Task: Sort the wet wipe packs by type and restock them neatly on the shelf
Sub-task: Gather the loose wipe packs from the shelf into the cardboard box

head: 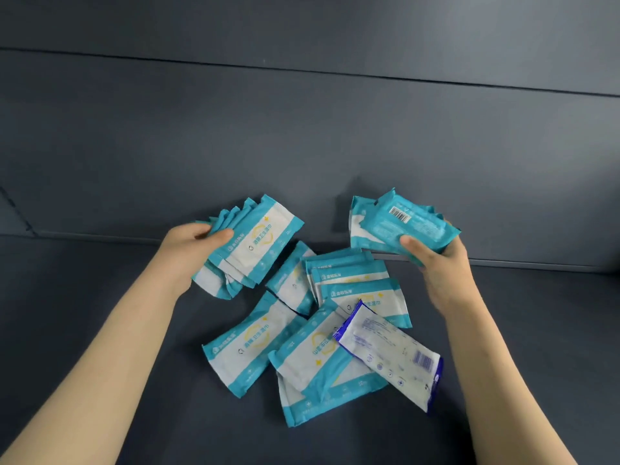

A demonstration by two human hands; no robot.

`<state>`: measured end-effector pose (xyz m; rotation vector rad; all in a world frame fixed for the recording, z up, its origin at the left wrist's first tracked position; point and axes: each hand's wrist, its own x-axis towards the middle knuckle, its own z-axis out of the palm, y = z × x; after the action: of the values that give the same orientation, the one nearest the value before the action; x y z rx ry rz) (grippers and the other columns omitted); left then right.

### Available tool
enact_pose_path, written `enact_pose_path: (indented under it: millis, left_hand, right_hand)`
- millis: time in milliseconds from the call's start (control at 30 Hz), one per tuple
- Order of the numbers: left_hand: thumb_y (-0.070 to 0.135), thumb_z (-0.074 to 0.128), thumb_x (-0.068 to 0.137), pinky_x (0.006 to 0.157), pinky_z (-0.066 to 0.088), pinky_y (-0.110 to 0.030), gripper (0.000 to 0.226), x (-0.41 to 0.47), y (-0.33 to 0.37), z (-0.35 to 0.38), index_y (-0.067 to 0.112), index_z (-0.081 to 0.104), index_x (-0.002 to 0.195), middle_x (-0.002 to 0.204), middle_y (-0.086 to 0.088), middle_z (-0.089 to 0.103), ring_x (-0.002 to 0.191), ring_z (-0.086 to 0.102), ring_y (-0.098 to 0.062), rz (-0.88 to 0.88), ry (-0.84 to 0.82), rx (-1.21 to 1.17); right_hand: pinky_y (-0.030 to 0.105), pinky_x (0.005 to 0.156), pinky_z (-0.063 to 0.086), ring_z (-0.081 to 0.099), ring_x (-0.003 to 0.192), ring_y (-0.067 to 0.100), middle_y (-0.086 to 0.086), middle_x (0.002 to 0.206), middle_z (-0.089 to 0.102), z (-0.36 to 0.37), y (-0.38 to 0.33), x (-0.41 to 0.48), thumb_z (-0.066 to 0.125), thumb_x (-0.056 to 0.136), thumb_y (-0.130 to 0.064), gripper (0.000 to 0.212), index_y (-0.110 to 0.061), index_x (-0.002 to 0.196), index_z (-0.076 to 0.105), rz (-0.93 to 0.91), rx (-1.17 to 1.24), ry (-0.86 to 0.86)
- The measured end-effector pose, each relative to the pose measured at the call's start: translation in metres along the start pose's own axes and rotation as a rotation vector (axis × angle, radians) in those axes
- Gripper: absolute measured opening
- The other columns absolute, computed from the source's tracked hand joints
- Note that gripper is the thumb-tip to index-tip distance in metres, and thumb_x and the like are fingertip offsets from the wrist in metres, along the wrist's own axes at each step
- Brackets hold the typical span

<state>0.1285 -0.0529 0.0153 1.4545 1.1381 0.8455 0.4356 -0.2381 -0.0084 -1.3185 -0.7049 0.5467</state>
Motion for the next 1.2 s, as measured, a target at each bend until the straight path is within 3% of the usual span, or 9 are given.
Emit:
enact_pose_path:
  millis: [100,233,433,667,800,900,1033,1100,1200]
  left_hand:
    - [0.028,0.072,0.088,0.081,0.057,-0.037,0.014,-0.004,-0.007,-0.013,0.015,0.072,0.095,0.093,-0.005,0.077,0.081,0.074,-0.02,-0.133,-0.058,-0.21]
    - [0.031,0.063,0.094,0.074,0.054,-0.036,0.021,-0.014,-0.012,-0.034,0.013,0.07,0.103,0.095,-0.006,0.077,0.079,0.075,-0.02,-0.228,-0.196,-0.397]
    - [0.028,0.055,0.098,0.082,0.055,-0.036,0.028,-0.044,-0.018,-0.075,0.01,0.066,0.115,0.109,-0.008,0.074,0.095,0.073,-0.021,-0.28,-0.419,-0.578]
    - [0.017,0.057,0.096,0.072,0.06,-0.028,0.03,-0.085,-0.032,-0.112,0.01,0.064,0.124,0.117,-0.007,0.072,0.102,0.071,-0.021,-0.216,-0.676,-0.554]
    - [0.012,0.057,0.096,0.072,0.06,-0.027,0.024,-0.121,-0.029,-0.094,0.011,0.065,0.119,0.113,-0.006,0.073,0.097,0.072,-0.019,-0.186,-0.794,-0.494]
    - [0.009,0.057,0.095,0.07,0.06,-0.027,0.024,-0.154,-0.023,-0.067,0.01,0.065,0.118,0.112,-0.007,0.073,0.095,0.072,-0.018,-0.137,-0.897,-0.412]
    - [0.008,0.056,0.095,0.07,0.06,-0.028,0.023,-0.211,-0.022,-0.014,0.014,0.065,0.115,0.111,-0.003,0.074,0.097,0.072,-0.016,-0.112,-1.023,-0.353]
    - [0.008,0.056,0.096,0.069,0.06,-0.028,0.023,-0.248,-0.026,0.017,0.015,0.065,0.115,0.108,-0.003,0.075,0.096,0.072,-0.016,-0.124,-1.08,-0.33]
    - [0.008,0.056,0.095,0.066,0.059,-0.027,0.02,-0.306,-0.038,0.067,0.013,0.066,0.112,0.104,-0.006,0.075,0.09,0.073,-0.017,-0.172,-1.143,-0.283]
  right_hand:
    - [0.033,0.084,0.058,0.071,0.104,0.019,-0.002,0.113,0.074,0.023,-0.015,-0.023,0.068,0.088,-0.004,0.034,-0.012,0.12,0.059,0.086,0.075,-0.016]
    - [0.033,0.082,0.055,0.072,0.098,0.017,-0.001,0.105,0.076,0.052,-0.027,-0.062,0.067,0.088,-0.004,0.025,-0.013,0.111,0.064,0.172,0.23,0.016]
    - [0.033,0.075,0.058,0.073,0.093,0.016,0.001,0.11,0.074,0.101,-0.035,-0.136,0.069,0.081,-0.012,0.035,-0.017,0.115,0.064,0.264,0.523,0.116]
    - [0.038,0.1,0.049,0.062,0.119,0.025,0.006,0.126,0.067,0.138,-0.027,-0.24,0.066,0.081,-0.013,0.048,-0.015,0.129,0.058,0.217,0.622,0.26]
    - [0.033,0.089,0.055,0.062,0.118,0.023,0.007,0.13,0.066,0.117,-0.034,-0.3,0.068,0.078,-0.011,0.047,-0.016,0.124,0.06,0.192,0.654,0.429]
    - [0.035,0.095,0.054,0.062,0.12,0.022,0.006,0.127,0.066,0.087,-0.043,-0.345,0.07,0.077,-0.012,0.049,-0.018,0.124,0.06,0.162,0.635,0.527]
    - [0.033,0.089,0.057,0.062,0.119,0.023,0.008,0.123,0.066,0.038,-0.053,-0.409,0.067,0.081,-0.013,0.048,-0.016,0.127,0.057,0.125,0.658,0.643]
    - [0.032,0.085,0.059,0.066,0.114,0.023,0.009,0.121,0.068,0.008,-0.055,-0.442,0.067,0.081,-0.014,0.046,-0.015,0.125,0.057,0.112,0.703,0.714]
    - [0.027,0.071,0.061,0.07,0.096,0.019,0.007,0.102,0.074,-0.042,-0.057,-0.494,0.063,0.086,-0.016,0.031,-0.012,0.116,0.059,0.111,0.697,0.798]
